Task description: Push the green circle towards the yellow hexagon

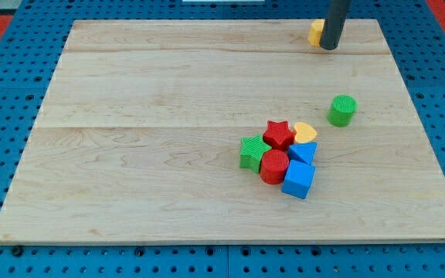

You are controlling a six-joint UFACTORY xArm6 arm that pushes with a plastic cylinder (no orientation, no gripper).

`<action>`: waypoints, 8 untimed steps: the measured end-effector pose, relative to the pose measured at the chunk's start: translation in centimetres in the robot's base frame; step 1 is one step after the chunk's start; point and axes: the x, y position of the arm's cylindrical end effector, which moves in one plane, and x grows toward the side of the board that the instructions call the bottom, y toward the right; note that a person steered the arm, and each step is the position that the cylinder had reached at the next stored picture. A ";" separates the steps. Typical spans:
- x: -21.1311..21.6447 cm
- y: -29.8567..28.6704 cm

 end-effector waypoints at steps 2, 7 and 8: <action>18.3 7.3; 11.0 3.3; 7.8 -0.8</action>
